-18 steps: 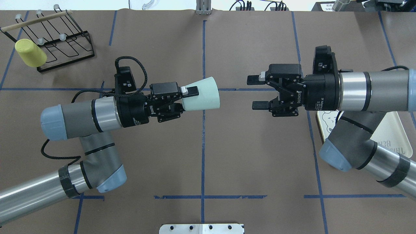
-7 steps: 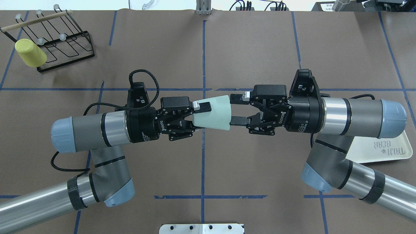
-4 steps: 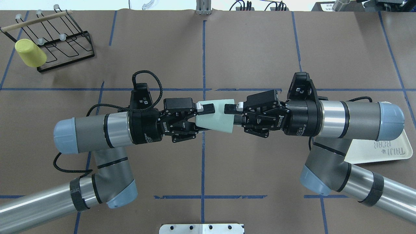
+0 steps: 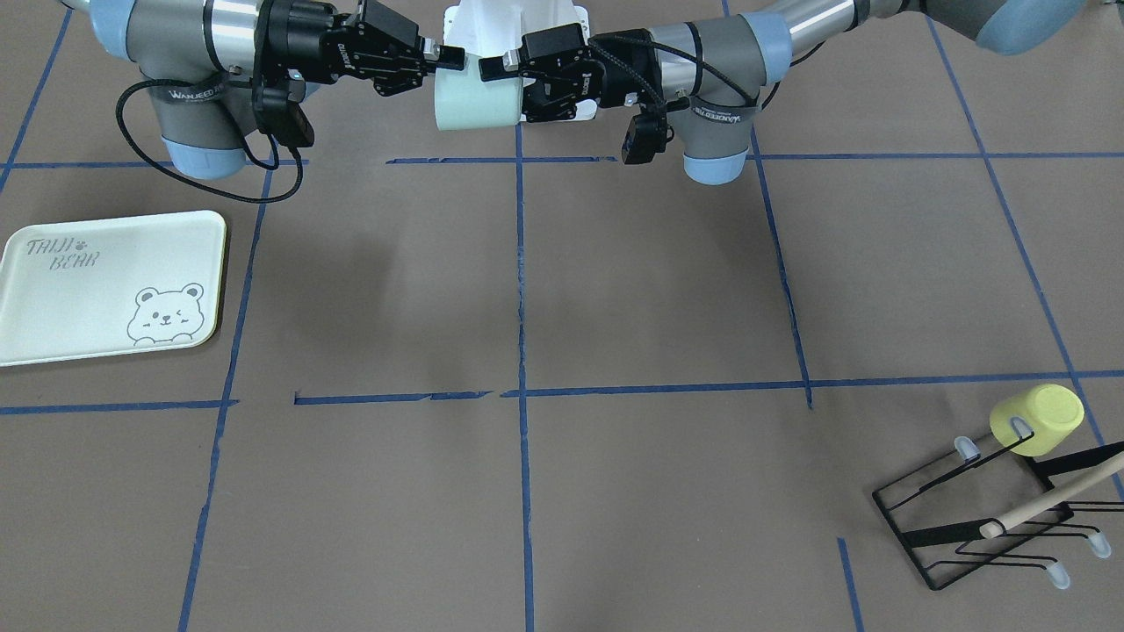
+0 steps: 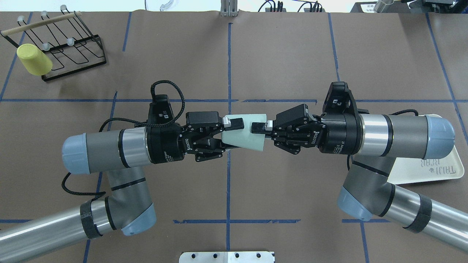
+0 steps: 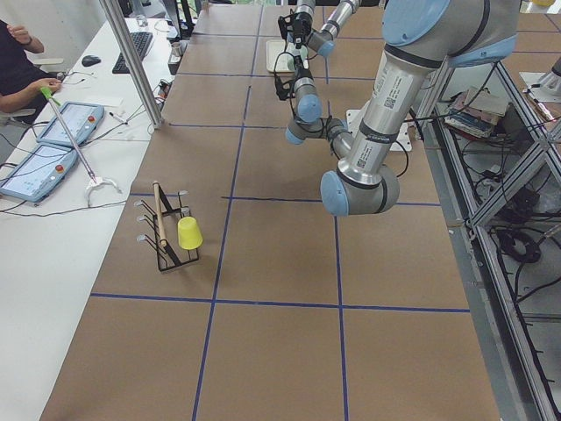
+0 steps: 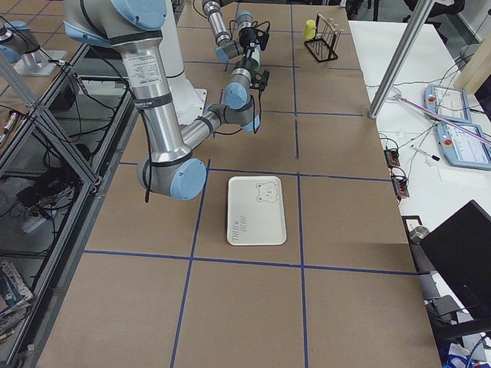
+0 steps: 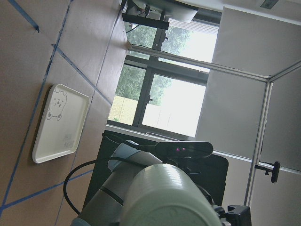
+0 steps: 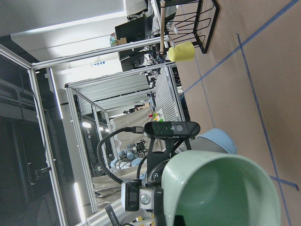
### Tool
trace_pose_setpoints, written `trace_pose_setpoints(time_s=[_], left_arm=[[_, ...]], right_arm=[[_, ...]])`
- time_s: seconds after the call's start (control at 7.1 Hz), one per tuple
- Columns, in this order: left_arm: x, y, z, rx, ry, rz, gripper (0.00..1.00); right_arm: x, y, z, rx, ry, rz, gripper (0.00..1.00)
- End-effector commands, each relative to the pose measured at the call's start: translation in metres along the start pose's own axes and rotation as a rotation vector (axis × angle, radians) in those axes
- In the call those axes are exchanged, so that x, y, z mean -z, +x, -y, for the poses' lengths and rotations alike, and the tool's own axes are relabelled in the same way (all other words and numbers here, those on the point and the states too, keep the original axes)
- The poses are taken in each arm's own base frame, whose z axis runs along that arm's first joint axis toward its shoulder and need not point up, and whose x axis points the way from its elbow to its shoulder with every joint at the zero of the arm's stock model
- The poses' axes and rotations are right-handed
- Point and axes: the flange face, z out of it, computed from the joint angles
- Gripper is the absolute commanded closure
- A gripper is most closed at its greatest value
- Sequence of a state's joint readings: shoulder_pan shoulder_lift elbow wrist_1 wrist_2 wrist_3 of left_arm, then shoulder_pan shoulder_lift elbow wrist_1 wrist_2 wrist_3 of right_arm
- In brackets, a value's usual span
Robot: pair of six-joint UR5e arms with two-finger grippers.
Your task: Left arm grabs green cup and hands to right arm on tray
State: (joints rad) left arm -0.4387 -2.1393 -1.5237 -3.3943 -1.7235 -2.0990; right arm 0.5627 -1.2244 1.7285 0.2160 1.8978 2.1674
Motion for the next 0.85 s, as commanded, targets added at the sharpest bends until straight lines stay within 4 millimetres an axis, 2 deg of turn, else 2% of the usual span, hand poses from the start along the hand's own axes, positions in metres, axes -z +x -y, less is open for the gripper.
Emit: trace_pose_setpoints(time_s=[0.0,0.14,0.56,0.7], left_arm=[[0.001,0.001,0.001,-0.002,0.001,-0.001,0.34],[0.0,0.001,0.0,-0.001,0.002,-0.004,0.0],[0.003,0.005,-0.001,-0.005,0.004,-0.011,0.0],[0.004,0.005,0.001,-0.01,0.008,-0.008,0.0]], right_arm=[[0.002,0.001,0.001,0.001,0.004,-0.002,1.0],[0.002,0.0,0.0,0.002,0.003,-0.001,1.0],[0.011,0.002,0.0,0.009,-0.011,0.022,1.0],[0.027,0.008,0.0,0.013,-0.01,0.036,1.0]])
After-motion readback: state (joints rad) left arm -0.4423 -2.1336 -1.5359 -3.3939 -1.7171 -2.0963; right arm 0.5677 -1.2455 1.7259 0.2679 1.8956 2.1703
